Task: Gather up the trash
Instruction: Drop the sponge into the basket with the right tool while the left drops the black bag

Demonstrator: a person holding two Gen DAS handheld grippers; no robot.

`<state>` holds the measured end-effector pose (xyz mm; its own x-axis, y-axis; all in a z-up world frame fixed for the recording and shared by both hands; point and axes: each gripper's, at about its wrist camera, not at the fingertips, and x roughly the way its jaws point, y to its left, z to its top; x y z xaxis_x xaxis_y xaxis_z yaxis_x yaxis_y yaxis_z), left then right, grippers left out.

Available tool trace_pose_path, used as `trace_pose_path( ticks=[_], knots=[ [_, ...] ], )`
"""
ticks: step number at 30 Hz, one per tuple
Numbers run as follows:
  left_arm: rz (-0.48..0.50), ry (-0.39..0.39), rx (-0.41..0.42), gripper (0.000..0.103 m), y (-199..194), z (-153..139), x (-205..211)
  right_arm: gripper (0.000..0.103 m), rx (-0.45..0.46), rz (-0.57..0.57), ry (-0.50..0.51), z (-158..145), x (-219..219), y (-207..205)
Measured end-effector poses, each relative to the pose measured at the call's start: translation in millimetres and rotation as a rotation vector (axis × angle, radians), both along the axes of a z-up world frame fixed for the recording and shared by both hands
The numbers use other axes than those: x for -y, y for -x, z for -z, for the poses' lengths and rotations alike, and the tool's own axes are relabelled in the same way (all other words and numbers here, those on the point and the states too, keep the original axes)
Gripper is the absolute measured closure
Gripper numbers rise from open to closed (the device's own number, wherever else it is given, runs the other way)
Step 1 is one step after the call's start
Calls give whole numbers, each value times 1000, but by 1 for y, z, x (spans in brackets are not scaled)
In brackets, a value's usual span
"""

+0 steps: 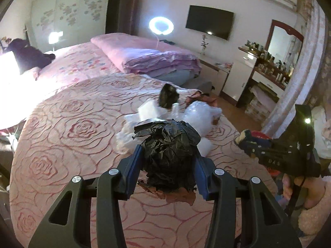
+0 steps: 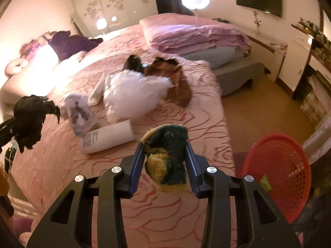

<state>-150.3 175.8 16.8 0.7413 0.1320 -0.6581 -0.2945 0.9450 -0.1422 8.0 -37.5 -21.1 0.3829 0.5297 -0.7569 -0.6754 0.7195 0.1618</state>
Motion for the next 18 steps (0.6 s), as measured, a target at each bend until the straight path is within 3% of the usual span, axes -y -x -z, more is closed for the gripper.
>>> trace_pose_path(
  ticks=[18],
  knots=[
    [243, -32, -7, 59, -72, -1, 69, 65, 54, 220, -36, -20, 72, -36]
  ],
)
